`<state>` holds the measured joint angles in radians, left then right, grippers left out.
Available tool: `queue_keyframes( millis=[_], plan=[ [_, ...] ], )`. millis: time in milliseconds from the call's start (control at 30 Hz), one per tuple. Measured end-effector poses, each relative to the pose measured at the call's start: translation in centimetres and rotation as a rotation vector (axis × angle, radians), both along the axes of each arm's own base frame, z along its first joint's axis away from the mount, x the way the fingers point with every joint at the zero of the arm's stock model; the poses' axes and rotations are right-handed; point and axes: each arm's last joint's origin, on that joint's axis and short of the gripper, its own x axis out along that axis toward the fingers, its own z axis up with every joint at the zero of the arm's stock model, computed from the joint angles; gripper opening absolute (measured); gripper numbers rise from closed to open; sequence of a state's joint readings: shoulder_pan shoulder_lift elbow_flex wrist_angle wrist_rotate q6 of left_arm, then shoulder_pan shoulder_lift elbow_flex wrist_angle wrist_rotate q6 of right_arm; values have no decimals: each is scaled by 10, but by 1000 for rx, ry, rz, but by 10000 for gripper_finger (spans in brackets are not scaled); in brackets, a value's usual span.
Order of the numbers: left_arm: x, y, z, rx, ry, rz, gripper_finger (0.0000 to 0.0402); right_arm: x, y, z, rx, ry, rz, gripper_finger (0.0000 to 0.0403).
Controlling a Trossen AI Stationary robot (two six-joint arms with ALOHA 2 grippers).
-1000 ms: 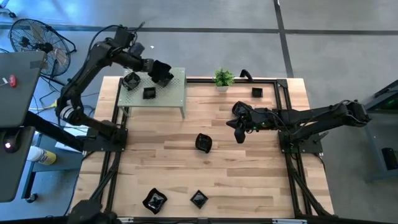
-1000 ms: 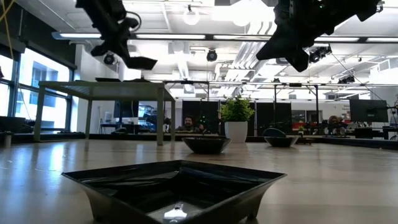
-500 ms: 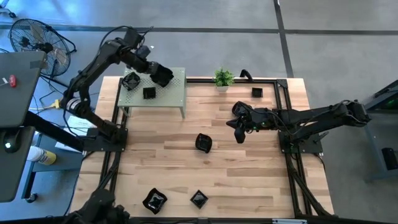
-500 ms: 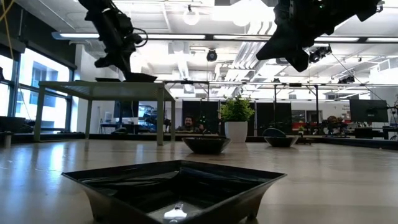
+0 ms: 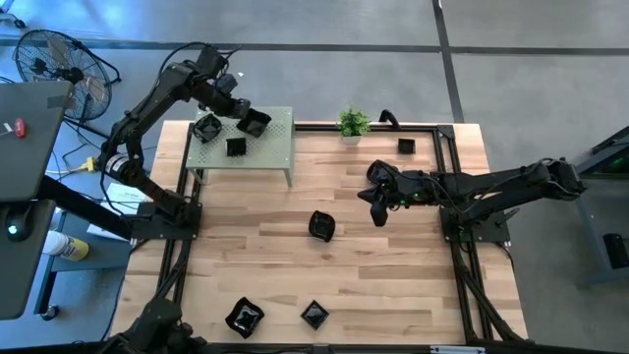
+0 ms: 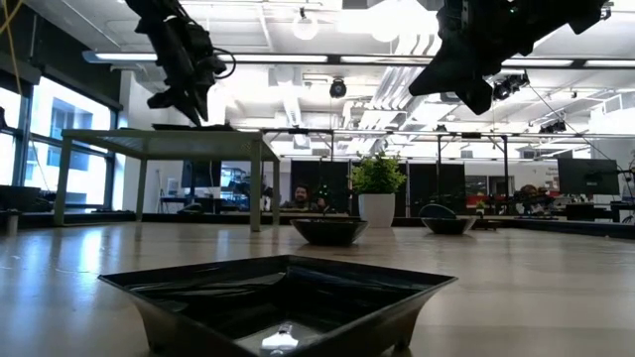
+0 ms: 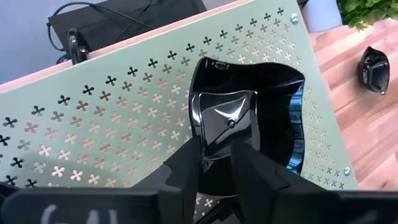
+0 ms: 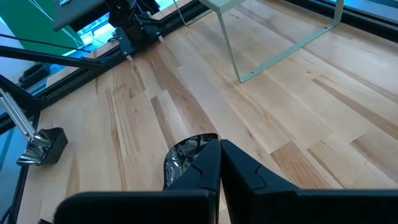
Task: Pick & Place Mini shaped plates
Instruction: Stack the black leaf-shaped plate on top of the stacked black leaf-shaped plate on the shelf
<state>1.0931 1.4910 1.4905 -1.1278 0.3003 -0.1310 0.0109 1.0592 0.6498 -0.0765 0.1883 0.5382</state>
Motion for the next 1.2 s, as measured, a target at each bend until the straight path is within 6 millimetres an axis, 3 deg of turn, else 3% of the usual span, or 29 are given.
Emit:
queue_keyframes(
  millis=[200,433,567,833,933,1200],
  plan=[
    [0,-2,21,57,-13,-43,90,0,0,0,4,0,3,5],
    [21,-31,53,217,-23,-153,40,-1,0,1,10,-7,14,2],
    [47,-54,67,332,-81,-188,5,-3,-7,4,19,-25,-64,4],
    [109,-108,93,566,-345,-392,2,-9,-39,1,123,-18,-238,33],
    [130,-126,83,598,-448,-433,2,-16,-49,-1,145,16,-297,55],
    [162,-164,19,512,-592,-504,1,-43,-66,-6,194,151,-438,117]
  ],
)
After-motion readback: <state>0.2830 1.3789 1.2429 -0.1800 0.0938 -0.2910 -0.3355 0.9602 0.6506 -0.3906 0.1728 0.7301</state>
